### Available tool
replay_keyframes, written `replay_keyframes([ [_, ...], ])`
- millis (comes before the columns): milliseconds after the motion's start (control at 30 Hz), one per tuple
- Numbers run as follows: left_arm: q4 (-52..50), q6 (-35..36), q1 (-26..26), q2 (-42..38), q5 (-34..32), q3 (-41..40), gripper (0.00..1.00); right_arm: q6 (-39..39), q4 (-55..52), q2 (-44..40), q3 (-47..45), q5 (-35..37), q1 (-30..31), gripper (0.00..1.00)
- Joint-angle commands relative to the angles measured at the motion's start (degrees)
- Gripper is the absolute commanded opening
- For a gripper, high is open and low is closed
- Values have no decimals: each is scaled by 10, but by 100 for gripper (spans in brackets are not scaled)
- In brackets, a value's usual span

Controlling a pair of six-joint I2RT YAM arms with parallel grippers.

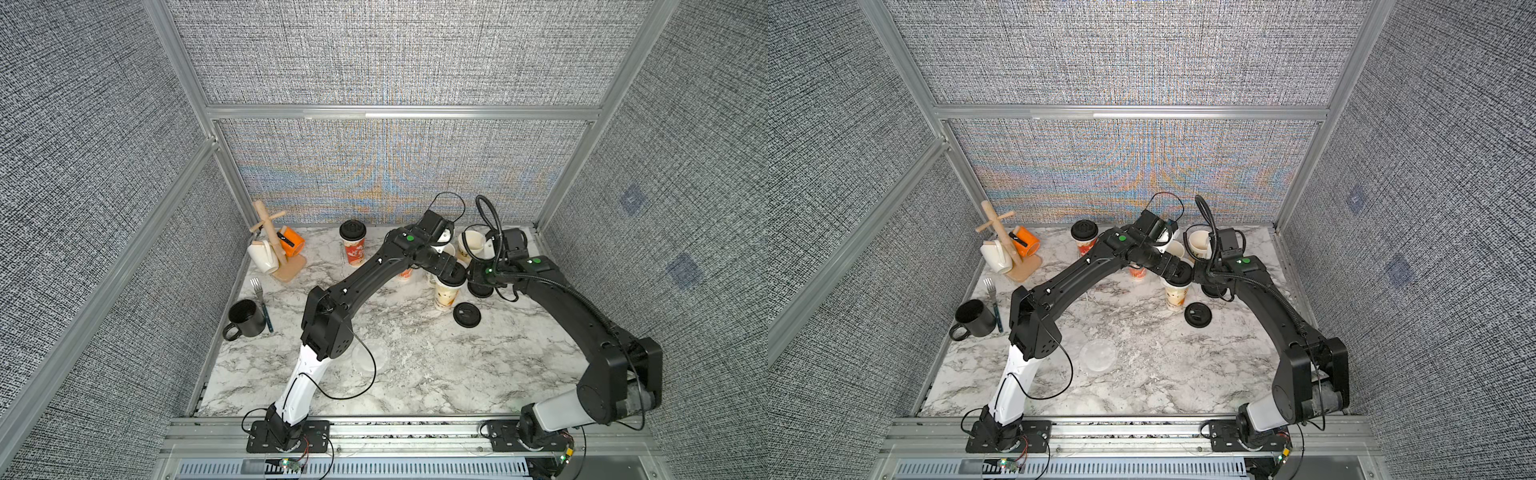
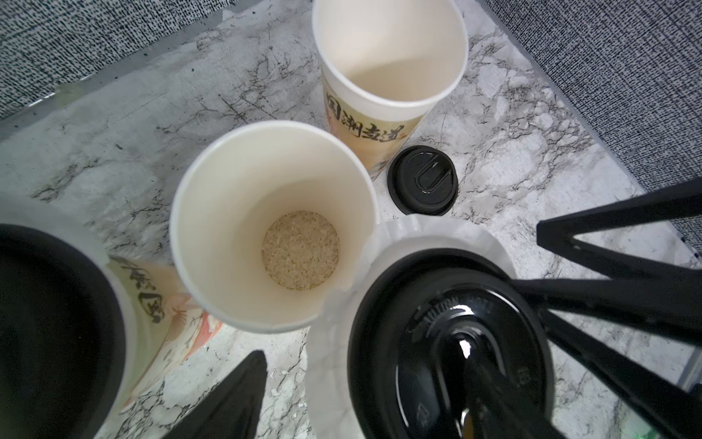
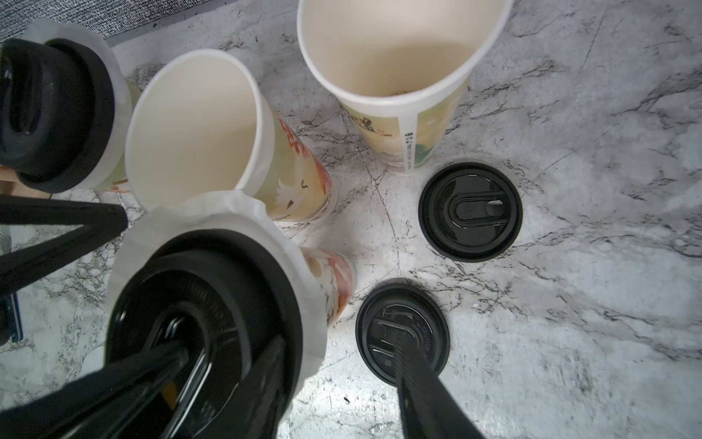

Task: Put the leak-proof paper on the milk tea cups
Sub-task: Secure the cup lid on the cup.

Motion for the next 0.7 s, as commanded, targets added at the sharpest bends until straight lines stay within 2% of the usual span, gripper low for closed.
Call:
replay_keyframes([
  [0, -86, 14, 1, 7, -43, -10, 82, 3, -22, 10, -22, 16, 2, 49],
  [300, -72, 13, 1, -6, -41, -42, 82, 13, -10, 6, -84, 36, 3, 48],
  [667, -101, -5, 1, 4, -69, -28, 82, 5, -62, -28, 58, 14, 3, 49],
])
